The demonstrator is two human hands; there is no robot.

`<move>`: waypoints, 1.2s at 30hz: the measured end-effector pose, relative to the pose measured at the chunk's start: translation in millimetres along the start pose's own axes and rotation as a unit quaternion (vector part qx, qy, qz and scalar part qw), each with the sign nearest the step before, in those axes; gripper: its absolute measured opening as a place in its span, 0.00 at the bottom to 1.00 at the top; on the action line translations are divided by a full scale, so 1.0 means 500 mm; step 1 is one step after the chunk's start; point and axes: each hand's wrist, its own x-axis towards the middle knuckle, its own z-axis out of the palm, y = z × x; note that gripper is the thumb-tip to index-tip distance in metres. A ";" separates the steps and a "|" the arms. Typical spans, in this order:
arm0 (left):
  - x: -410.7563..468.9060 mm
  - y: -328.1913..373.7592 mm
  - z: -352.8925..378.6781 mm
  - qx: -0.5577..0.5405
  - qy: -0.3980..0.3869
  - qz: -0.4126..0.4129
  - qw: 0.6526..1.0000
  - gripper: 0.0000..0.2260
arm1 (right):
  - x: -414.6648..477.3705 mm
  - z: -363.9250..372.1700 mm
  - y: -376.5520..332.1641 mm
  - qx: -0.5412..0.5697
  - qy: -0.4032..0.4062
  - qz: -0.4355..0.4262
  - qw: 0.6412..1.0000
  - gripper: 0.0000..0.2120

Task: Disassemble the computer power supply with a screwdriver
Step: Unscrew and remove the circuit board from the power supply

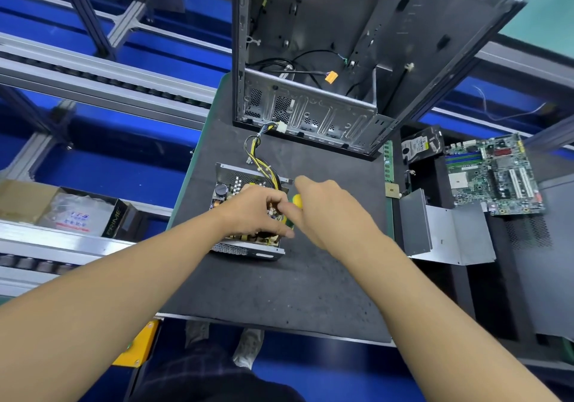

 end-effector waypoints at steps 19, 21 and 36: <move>-0.008 0.019 0.001 0.046 -0.013 0.026 0.999 0.17 | 0.009 -0.005 -0.002 0.025 -0.024 0.017 0.999 0.15; -0.010 0.011 -0.007 0.042 -0.025 0.018 0.999 0.10 | 0.010 -0.011 0.002 0.029 -0.037 -0.015 0.999 0.10; 0.000 0.006 -0.001 0.130 0.005 0.056 0.990 0.18 | 0.015 -0.006 0.003 0.042 -0.018 0.046 0.998 0.15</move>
